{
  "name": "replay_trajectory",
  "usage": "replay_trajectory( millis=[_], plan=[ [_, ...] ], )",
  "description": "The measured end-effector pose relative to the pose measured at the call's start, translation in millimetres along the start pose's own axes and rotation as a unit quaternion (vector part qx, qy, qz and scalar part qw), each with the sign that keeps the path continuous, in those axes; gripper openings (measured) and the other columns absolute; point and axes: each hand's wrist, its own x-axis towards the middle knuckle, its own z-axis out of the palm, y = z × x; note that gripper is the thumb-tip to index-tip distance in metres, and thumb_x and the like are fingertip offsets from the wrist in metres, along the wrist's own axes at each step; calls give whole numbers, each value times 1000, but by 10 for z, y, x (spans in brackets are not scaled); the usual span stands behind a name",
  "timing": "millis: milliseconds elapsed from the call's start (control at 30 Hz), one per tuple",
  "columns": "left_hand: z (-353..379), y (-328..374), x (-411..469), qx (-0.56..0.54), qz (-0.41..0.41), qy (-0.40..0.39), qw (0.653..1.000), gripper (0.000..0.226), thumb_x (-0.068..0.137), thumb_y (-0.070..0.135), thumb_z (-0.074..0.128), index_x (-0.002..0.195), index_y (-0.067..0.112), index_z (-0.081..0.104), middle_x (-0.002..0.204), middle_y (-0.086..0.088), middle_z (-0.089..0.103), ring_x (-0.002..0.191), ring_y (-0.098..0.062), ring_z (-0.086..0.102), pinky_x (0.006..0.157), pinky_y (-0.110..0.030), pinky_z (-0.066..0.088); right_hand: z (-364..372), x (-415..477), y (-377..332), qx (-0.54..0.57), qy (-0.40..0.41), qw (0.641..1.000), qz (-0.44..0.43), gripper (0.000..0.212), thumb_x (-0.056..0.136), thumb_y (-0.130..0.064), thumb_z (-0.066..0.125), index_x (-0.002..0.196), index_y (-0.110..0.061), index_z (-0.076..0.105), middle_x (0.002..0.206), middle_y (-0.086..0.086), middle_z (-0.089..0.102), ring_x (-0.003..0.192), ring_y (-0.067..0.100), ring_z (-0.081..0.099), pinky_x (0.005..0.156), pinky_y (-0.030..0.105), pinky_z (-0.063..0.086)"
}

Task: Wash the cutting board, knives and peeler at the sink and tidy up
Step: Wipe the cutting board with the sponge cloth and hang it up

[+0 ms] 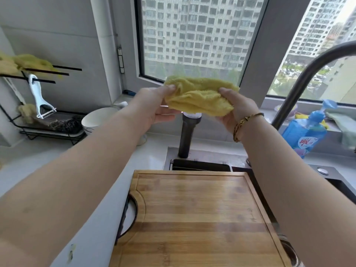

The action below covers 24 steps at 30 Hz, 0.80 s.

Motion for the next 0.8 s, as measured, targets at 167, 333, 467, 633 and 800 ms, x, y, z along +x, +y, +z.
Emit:
replay_trajectory(
  millis=[167,333,467,633,800],
  plan=[
    [-15,-194,144,-14,-50,9,999,17,96,21,47,81,14,52,76,-5,60,46,-8,63,41,-16,50,-48,200,150,-15,15,997,76,9,89,-11,56,81,-9,53,45,-2,64,38,9,61,37,16,46],
    [-17,-380,158,-61,-83,-18,995,21,97,18,44,79,10,53,69,-5,60,38,-5,59,40,-15,49,-102,271,322,-17,24,995,100,11,90,-19,56,81,-13,54,42,-6,61,35,5,57,38,12,44],
    [-19,-433,134,-87,-82,-35,992,25,96,25,44,78,11,54,46,3,63,39,-5,59,44,-16,52,-98,207,333,-40,28,994,99,16,90,-27,56,82,-13,54,46,-5,62,37,6,57,38,15,43],
    [-124,-497,53,-52,-78,-10,996,27,96,32,44,79,14,55,59,2,66,47,-7,63,47,-16,53,-207,85,353,-94,59,990,91,22,93,-34,48,80,-18,52,76,1,56,53,12,47,55,24,40],
    [-338,-706,-186,12,-77,39,996,21,97,22,44,82,11,54,77,-6,61,64,-13,60,55,-20,54,-553,-203,585,-200,50,971,120,20,96,-29,42,87,-15,53,84,2,58,52,11,45,47,18,42]
  ],
)
